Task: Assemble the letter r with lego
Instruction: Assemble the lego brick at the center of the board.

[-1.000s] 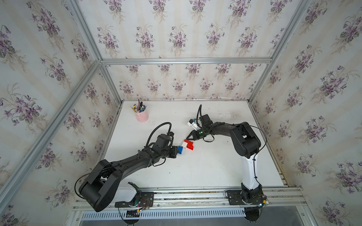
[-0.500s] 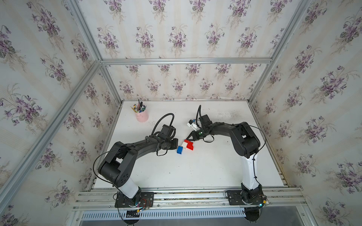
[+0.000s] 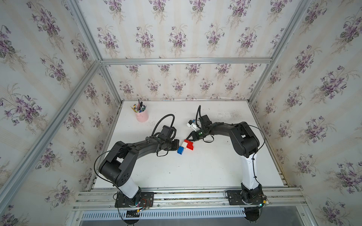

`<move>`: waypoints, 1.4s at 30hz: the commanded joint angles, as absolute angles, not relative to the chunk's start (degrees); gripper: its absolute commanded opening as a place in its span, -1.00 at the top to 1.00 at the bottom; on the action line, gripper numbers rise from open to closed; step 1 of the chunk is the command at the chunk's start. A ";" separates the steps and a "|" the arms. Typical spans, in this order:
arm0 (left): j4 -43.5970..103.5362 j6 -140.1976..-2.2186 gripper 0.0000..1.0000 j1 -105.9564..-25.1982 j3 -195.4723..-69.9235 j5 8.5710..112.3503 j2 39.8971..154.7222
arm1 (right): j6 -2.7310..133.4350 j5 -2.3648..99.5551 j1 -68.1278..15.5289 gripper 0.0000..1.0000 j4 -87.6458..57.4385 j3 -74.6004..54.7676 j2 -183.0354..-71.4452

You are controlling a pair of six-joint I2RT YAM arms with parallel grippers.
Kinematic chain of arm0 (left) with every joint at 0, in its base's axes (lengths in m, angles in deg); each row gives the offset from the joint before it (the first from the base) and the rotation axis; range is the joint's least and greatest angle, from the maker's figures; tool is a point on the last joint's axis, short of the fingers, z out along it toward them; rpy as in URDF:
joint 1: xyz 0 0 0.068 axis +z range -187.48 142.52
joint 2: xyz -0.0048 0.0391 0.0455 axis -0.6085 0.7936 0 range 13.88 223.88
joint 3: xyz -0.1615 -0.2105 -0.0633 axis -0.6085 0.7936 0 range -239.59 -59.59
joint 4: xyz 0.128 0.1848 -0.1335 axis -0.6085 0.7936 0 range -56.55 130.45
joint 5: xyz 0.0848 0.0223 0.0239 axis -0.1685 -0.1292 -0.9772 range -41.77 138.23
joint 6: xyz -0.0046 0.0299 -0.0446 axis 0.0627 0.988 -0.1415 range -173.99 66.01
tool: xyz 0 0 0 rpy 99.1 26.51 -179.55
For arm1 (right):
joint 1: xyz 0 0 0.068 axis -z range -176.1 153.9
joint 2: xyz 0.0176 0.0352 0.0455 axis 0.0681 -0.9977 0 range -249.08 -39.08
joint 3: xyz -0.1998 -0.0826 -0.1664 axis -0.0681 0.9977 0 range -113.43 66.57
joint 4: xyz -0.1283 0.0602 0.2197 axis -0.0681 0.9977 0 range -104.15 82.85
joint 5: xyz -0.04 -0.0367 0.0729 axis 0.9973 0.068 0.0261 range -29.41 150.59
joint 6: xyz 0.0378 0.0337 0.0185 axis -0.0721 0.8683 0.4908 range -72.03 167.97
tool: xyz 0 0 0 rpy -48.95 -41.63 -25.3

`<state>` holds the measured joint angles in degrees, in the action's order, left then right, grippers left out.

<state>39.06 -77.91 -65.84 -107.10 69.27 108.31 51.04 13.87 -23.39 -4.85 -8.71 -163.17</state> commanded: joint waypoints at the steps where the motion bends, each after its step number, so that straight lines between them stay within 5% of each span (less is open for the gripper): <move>1: 37.06 -78.56 1.00 -65.78 -107.05 70.90 108.86 | 50.34 14.01 -23.35 1.00 -3.52 -8.84 -163.79; 21: 36.30 -79.35 1.00 -65.78 -106.61 71.10 109.70 | 49.46 13.66 -23.34 1.00 -2.15 -8.84 -164.05; 30: 37.79 -80.10 1.00 -64.37 -101.87 62.16 99.50 | 49.18 13.06 -23.34 1.00 -1.85 -9.26 -164.48; 42: 35.51 -84.13 1.00 -65.90 -88.46 71.87 91.54 | 48.76 13.09 -23.34 1.00 -0.62 -11.45 -165.42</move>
